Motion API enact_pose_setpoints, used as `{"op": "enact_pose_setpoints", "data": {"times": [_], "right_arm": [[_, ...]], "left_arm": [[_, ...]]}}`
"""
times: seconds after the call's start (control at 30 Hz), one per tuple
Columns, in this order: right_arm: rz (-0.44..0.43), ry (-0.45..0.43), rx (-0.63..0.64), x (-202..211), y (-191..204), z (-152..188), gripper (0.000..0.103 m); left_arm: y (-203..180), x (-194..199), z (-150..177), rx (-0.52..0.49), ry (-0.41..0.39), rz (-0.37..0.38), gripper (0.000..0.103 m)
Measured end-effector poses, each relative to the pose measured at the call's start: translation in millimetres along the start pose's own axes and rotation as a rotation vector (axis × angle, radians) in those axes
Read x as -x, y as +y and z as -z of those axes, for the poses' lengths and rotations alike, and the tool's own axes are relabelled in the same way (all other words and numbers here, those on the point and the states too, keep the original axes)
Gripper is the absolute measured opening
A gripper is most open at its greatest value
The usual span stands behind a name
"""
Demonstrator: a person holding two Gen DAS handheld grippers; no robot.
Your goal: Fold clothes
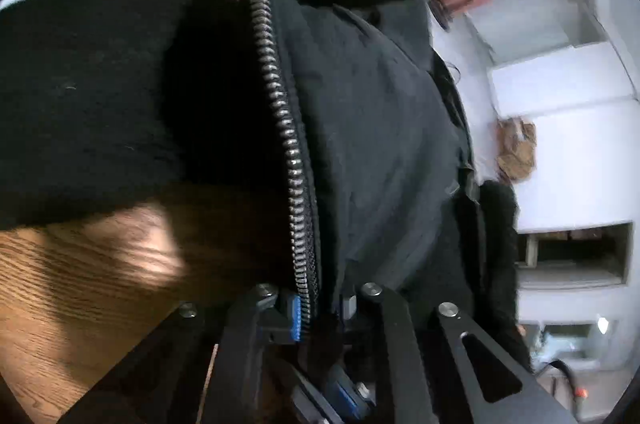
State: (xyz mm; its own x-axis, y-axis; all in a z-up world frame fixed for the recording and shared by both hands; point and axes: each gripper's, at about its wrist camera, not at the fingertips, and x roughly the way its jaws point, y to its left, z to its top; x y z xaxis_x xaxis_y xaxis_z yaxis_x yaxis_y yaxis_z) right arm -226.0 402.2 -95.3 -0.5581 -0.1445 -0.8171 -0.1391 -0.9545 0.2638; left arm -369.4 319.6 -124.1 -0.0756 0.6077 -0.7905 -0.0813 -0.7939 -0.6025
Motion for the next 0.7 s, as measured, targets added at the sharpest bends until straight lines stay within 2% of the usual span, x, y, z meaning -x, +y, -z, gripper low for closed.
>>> {"op": "enact_pose_setpoints", "data": {"times": [0.07, 0.2, 0.3, 0.4, 0.57, 0.7], "right_arm": [[-0.012, 0.0, 0.02, 0, 11, -3, 0.014], [-0.117, 0.003, 0.104, -1, 57, -15, 0.014], [-0.232, 0.005, 0.13, 0, 98, -32, 0.013], [-0.363, -0.01, 0.179, 5, 156, -48, 0.013], [-0.533, 0.022, 0.353, 4, 286, -52, 0.012], [-0.656, 0.102, 0.471, -10, 384, -30, 0.012]], "left_arm": [[15, 14, -2, 0.034, -0.051, 0.028, 0.007], [34, 68, -16, 0.022, -0.187, -0.041, 0.006], [47, 127, -29, 0.013, -0.295, -0.064, 0.005], [61, 190, -34, 0.061, -0.381, -0.087, 0.005], [144, 317, -8, 0.163, -0.54, -0.218, 0.005], [235, 390, 24, 0.311, -0.628, -0.332, 0.005]]}}
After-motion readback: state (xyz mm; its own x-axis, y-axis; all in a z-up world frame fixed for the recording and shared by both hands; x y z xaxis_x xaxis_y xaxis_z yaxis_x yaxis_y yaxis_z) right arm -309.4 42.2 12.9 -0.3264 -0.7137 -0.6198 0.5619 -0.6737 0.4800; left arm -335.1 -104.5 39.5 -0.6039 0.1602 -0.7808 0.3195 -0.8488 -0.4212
